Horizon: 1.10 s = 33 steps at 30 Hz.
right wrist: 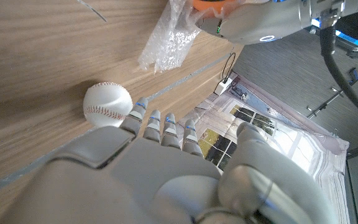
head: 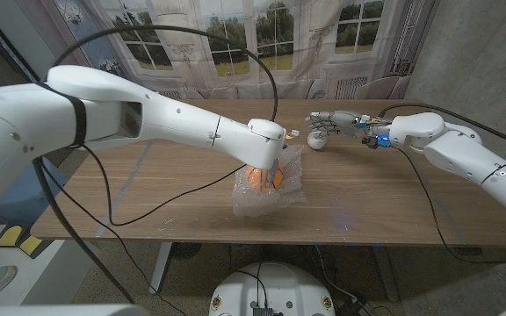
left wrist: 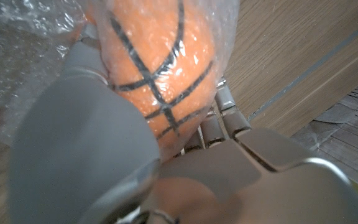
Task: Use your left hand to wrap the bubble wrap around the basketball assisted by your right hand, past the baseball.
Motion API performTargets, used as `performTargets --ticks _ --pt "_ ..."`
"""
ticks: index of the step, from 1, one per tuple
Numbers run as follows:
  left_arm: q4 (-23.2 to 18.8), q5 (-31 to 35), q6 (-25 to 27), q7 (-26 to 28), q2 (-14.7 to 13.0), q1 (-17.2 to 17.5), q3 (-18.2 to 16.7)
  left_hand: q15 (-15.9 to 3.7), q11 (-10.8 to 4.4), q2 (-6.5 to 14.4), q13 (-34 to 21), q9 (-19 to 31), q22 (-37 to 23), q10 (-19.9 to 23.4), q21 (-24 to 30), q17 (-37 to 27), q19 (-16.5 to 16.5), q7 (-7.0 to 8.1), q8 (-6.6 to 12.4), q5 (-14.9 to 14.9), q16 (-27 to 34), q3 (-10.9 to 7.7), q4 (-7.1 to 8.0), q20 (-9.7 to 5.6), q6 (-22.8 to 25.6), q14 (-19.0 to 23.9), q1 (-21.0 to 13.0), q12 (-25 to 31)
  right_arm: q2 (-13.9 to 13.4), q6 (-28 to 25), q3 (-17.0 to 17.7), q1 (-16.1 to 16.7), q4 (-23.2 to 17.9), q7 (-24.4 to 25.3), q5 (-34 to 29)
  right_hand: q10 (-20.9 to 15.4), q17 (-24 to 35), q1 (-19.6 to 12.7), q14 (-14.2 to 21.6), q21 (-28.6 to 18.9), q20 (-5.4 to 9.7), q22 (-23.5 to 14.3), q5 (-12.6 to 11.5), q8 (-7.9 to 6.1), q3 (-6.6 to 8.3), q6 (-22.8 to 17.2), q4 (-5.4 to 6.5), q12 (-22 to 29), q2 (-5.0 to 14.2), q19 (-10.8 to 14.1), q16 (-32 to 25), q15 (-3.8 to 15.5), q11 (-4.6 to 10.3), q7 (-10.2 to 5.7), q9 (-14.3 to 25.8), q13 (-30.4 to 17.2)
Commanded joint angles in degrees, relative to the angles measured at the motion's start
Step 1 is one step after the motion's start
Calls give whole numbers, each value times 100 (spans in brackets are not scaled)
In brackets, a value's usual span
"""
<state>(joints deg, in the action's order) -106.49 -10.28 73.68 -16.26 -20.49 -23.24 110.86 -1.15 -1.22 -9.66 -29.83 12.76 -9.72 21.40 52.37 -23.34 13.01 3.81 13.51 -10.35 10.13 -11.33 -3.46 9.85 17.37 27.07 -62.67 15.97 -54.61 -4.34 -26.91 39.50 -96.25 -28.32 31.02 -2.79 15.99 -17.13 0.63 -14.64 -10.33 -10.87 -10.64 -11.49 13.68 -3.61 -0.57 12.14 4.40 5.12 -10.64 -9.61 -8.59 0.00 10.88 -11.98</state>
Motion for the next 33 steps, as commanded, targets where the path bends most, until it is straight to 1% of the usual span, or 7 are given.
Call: performTargets --ticks 1,10,15,20,24,28,33 --pt "-306 46 -131 96 -337 -51 -282 548 327 952 301 -140 -18 -1257 -859 513 -1098 32 -331 -118 -15 336 445 239 -1235 -1581 1583 -522 24 390 223 174 89 124 94 43 1 -46 2 -12 4 -23 -52 -20 12 8 -25 -10 -5 18 -53 21 38 -32 1 1" --pt "-732 341 -134 452 -704 114 -484 1051 667 837 670 -198 -30 -2939 -2150 1002 -2524 46 -332 -325 -14 819 726 240 -2669 -3475 2310 -529 147 478 144 27 242 -56 93 70 -24 -22 -3 -22 -36 -21 -47 12 -5 71 -24 -25 -14 66 -61 19 42 -51 1 5" --pt "-1004 568 -191 726 -983 307 -693 1203 754 892 779 -195 -43 -3628 -2585 1073 -3020 25 -327 -388 5 944 823 243 -3077 -4109 2486 -537 173 449 122 -17 256 -45 69 73 -33 -5 6 -29 -50 -20 -45 16 -15 76 -20 -27 -17 94 -68 16 39 -50 1 6" --pt "-1295 797 -257 971 -1302 583 -1027 1263 759 901 803 -195 -46 -3697 -2678 1084 -3132 38 -319 -391 9 976 849 246 -3136 -4231 2537 -515 216 508 110 -57 310 -89 68 68 -41 9 22 -29 -59 -20 -44 19 -22 80 -16 -27 -19 103 -78 20 31 -51 1 8" --pt "-1513 990 -256 1085 -1526 742 -1245 1309 800 911 870 -194 -54 -3917 -3002 1117 -3577 51 -323 -398 6 1073 908 249 -3421 -4605 2670 -482 274 595 99 -88 364 -125 71 45 -51 27 45 -37 -79 -19 -43 19 -33 78 -12 -19 -25 134 -90 20 33 -48 1 9" --pt "-1705 1233 -268 1222 -1709 926 -1437 1318 824 932 905 -193 -60 -4083 -3132 1136 -3738 39 -325 -403 -7 1106 926 251 -3558 -4825 2712 -495 302 623 101 -94 356 -92 58 25 -60 42 63 -44 -89 -18 -42 19 -42 73 -9 -12 -29 161 -99 23 32 -45 1 11" --pt "-2156 1664 -679 1945 -2283 1776 -2238 1315 808 995 931 -194 -70 -4086 -3182 1136 -3768 76 -300 -397 70 1117 968 250 -3570 -4756 2775 -462 493 1230 274 196 349 521 -145 -85 -82 101 73 -33 -60 -16 -41 -37 -75 -90 10 23 -42 164 -108 93 47 -52 0 15"
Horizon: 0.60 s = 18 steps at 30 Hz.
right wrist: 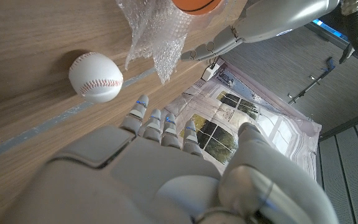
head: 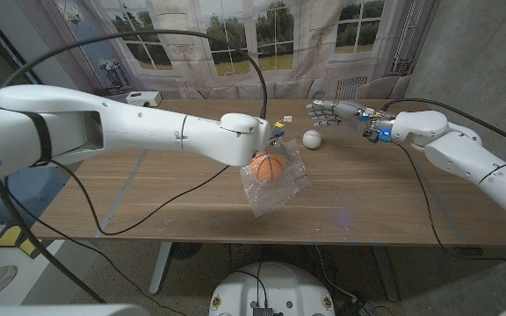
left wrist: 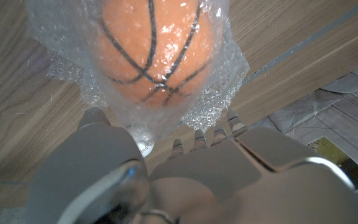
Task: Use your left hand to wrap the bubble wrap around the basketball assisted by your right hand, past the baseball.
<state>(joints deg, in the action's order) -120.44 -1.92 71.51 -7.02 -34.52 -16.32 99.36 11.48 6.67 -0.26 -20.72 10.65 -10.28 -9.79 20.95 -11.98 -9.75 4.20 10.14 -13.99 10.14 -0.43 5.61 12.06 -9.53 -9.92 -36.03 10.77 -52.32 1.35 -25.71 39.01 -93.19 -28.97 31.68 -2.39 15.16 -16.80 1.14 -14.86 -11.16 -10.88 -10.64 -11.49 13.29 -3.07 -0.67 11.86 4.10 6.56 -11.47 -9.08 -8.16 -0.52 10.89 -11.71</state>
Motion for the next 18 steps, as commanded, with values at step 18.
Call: performTargets --ticks 18 --pt "-541 1145 -4688 3194 -1707 5203 -5082 -94 -212 136 258 -12 -33 -302 22 96 -699 248 204 99 283 86 -10 15 -159 -257 170 329 1068 1735 269 480 742 1640 -523 -142 -105 359 -191 91 179 6 -49 -39 -249 -362 84 8 -217 -95 36 99 177 -136 -6 8"
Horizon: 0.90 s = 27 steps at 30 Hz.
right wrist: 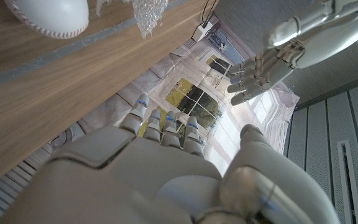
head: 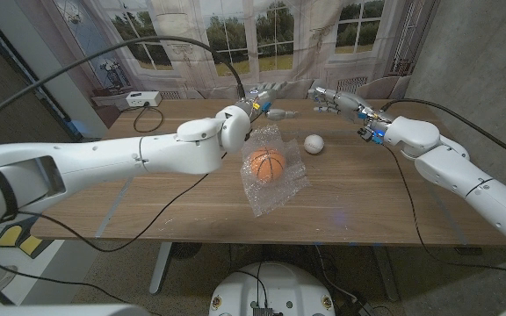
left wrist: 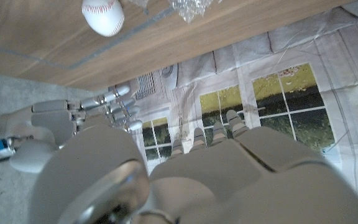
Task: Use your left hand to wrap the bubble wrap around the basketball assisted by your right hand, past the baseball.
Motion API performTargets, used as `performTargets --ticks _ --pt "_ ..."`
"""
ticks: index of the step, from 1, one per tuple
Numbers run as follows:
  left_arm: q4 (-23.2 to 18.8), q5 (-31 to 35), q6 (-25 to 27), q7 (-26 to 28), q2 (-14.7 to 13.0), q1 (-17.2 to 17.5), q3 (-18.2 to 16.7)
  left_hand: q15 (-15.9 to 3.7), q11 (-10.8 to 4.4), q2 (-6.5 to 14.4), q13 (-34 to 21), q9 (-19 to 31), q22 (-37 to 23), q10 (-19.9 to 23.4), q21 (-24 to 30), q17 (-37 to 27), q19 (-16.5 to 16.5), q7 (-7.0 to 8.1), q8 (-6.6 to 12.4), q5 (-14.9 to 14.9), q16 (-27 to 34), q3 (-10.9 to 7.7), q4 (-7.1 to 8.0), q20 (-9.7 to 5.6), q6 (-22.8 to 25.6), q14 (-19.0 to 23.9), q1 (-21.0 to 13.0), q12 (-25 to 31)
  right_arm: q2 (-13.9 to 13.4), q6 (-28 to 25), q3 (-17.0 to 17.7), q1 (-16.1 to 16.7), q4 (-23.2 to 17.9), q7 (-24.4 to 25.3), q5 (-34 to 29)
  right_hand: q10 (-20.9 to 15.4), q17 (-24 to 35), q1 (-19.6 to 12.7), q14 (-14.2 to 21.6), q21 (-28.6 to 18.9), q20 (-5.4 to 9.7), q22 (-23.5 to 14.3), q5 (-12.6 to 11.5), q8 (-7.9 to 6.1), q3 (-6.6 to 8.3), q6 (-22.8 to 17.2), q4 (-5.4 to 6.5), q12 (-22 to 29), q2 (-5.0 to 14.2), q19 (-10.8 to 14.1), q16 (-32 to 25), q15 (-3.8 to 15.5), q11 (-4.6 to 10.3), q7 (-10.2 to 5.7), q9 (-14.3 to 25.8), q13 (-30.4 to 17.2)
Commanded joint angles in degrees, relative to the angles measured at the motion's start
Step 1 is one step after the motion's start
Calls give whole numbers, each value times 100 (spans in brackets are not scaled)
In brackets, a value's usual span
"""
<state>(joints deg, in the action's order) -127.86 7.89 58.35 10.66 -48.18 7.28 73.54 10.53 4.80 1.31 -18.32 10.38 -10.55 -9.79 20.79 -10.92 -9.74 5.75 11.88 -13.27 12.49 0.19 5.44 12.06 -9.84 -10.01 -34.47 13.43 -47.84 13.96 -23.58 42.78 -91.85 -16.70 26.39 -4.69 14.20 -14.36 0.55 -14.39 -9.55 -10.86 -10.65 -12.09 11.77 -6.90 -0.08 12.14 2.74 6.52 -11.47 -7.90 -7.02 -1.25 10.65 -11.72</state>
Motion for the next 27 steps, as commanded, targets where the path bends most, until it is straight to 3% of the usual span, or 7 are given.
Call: performTargets --ticks 1,6,12,16,18,23,27 --pt "270 91 -3605 1449 -328 2995 -2676 2 -17 -21 27 15 -7 -288 39 -12 -678 118 27 34 46 36 21 17 -118 -245 44 66 670 509 54 104 661 441 17 127 -16 154 -179 53 33 6 -54 31 -124 31 39 -37 -105 -100 50 -6 63 -72 18 12" --pt "585 -354 -4567 1228 -283 3566 -3409 36 -15 -19 65 10 -9 -251 40 -17 -590 171 23 59 39 91 85 22 -42 -214 185 67 840 582 97 220 702 691 87 331 -111 374 -662 182 231 25 -124 87 -273 90 115 -117 -199 -317 146 91 225 -159 12 42" --pt "1198 -1177 -5952 906 -85 4155 -4157 52 -72 5 171 -3 -6 -186 -17 -21 -532 295 -13 91 -3 200 208 27 36 -220 476 52 901 600 225 512 494 1255 -25 491 -230 463 -1063 362 274 48 -194 106 -337 97 145 -141 -184 -766 147 359 400 -291 -1 80" --pt "1334 -1265 -6292 735 -5 4406 -4419 59 -99 18 204 -7 -6 -159 -41 -19 -540 318 -14 95 -15 221 230 28 82 -223 537 48 857 468 345 783 185 1940 -386 424 -315 587 -1424 487 273 67 -251 70 -417 -88 197 -101 -153 -1653 114 451 425 -321 -10 104" --pt "1398 -1373 -6449 657 49 4540 -4542 61 -106 31 228 -9 -5 -176 -63 -18 -558 348 -42 98 -28 235 248 28 45 -237 584 31 849 447 395 890 81 2230 -578 350 -327 606 -1475 489 267 68 -259 60 -433 -148 203 -78 -146 -1847 104 458 413 -294 -11 105" --pt "1537 -1620 -6682 404 160 4750 -4776 73 -171 108 384 -19 -2 -441 -202 1 -667 419 -184 94 -130 305 296 26 -315 -397 807 -129 979 632 460 1050 104 2602 -775 273 -339 625 -1470 468 255 70 -266 13 -452 -319 206 -59 -146 -1997 75 476 415 -278 -12 106" --pt "1641 -1898 -6651 346 369 4885 -4914 73 -187 148 450 -21 -2 -560 -276 11 -743 409 -211 83 -165 323 293 27 -492 -486 868 -183 1223 967 371 898 556 2360 -583 219 -346 632 -1434 417 224 72 -271 3 -461 -392 204 -49 -142 -1962 51 534 437 -290 -12 107"
